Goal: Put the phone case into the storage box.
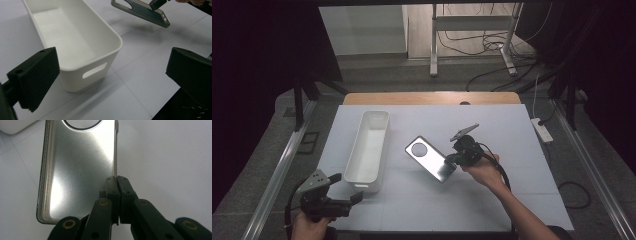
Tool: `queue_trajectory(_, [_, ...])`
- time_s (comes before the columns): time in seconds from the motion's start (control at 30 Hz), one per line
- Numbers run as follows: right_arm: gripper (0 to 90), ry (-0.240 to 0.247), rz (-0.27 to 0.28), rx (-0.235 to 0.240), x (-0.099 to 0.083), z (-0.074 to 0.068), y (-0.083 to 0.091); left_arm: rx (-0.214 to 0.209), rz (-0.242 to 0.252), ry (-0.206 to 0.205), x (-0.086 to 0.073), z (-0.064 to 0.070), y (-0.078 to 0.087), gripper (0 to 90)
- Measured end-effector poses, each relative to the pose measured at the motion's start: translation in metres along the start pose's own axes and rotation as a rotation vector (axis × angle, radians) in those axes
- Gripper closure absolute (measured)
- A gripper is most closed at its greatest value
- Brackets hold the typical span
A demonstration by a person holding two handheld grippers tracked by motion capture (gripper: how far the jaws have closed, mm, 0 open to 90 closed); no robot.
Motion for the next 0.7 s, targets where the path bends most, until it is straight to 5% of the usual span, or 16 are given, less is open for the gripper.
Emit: queue_trajectory(0.7, [88.1,-0.037,0.069,-0.044,-0.007,0.006,0.028,-0.067,-0.011,-0.010,0.025,0.013,-0.026,0.0])
Point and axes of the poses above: each handheld gripper's, and its own axes: y roughly backward along the jaws, x roughly out of its top, z roughly to its right, the point moved 7 cm from there along -y, roughly forward along the jaws, and after that the axes turned 7 degrees about y, right-handed, at the moved point
